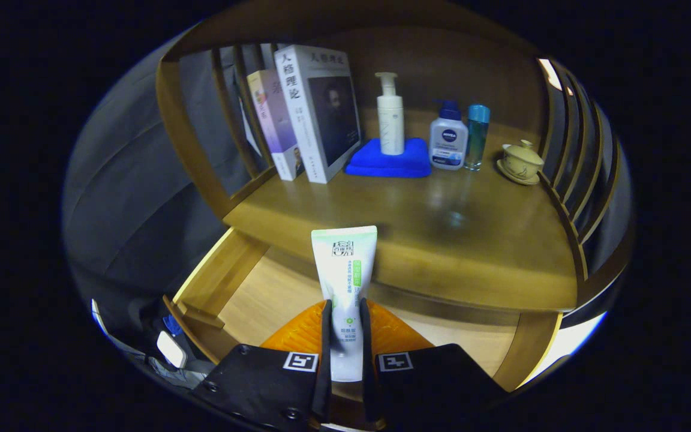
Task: Pull open the drawer, take out the items inside it, and place them on the countertop above the cabinet.
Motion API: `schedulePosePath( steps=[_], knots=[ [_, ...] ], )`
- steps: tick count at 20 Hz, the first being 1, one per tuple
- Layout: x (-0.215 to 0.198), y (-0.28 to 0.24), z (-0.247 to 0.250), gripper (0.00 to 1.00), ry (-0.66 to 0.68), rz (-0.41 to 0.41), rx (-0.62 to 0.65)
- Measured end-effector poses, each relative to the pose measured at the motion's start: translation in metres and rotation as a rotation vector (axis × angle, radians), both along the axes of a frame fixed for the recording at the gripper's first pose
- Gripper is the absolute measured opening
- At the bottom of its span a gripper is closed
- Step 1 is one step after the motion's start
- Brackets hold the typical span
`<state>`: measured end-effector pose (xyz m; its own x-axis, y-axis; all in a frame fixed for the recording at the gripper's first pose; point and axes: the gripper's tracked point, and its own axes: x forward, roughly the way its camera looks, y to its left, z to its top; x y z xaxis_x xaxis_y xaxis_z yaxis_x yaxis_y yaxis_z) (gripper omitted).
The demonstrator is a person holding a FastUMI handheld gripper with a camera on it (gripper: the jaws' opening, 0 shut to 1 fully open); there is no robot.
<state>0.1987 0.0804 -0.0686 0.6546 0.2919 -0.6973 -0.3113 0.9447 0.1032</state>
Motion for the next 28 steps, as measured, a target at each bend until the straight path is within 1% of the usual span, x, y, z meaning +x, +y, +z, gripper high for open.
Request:
schedulePosePath(
  steps=[3,12,14,19,22,24,25,28],
  knots=[
    [0.024,-0.011,0.003,0.22,-0.02,-0.05,-0.006],
    [0.081,-0.019,0.013,0.22,-0.062,-0.115,-0.047],
    [0.091,-0.018,0.014,0.22,-0.066,-0.132,-0.03],
    [0.107,-0.014,0.012,0.23,-0.095,-0.121,-0.05],
    [0.105,-0.012,0.003,0.25,-0.078,-0.12,-0.066],
    [0.106,-0.011,0.01,0.34,-0.113,-0.126,-0.061],
    [0.104,-0.008,0.014,0.36,-0.133,-0.125,-0.047],
    [0.088,-0.009,0.028,0.82,-0.209,-0.128,-0.057]
  ],
)
